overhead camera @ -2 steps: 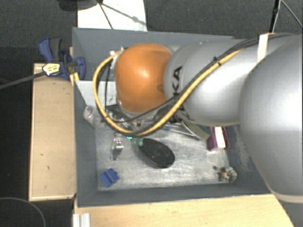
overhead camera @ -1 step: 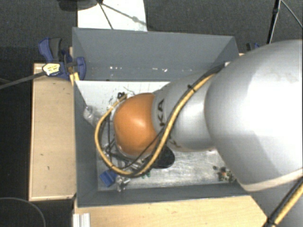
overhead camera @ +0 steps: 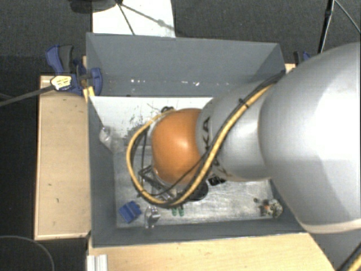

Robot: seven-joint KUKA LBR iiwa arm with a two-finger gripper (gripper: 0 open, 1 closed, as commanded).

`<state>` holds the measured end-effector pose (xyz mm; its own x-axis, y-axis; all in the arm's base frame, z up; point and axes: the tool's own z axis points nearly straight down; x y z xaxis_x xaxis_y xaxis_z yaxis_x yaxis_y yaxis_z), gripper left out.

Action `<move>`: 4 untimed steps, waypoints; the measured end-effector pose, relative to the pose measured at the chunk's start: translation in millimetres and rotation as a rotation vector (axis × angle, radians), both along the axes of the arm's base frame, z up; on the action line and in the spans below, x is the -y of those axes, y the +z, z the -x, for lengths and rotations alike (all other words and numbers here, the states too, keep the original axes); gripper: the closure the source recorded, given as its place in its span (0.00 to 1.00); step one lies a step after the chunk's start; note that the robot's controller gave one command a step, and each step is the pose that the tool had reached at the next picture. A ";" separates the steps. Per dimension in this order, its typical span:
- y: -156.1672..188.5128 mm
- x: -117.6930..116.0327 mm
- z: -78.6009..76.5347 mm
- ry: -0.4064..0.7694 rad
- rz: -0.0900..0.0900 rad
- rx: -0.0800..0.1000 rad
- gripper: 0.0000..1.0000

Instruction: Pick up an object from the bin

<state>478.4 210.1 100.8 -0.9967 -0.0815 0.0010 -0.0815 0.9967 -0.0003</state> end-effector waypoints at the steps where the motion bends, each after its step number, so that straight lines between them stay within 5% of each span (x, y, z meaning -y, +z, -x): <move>1: -0.3 -45.6 0.3 0.176 -0.004 0.005 0.00; 2: -26.6 -43.4 -4.0 0.264 -0.004 0.021 0.00; 3: -30.4 -39.8 -6.0 -0.032 -0.002 0.005 0.00; 4: -28.7 -40.6 -7.1 -0.034 -0.005 0.008 1.00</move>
Offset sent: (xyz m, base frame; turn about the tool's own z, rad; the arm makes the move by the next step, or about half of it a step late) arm -0.0007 0.0441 -0.0008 -0.1749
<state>485.5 250.7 72.1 -0.9989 -0.0473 -0.0075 -0.0473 0.9989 0.0040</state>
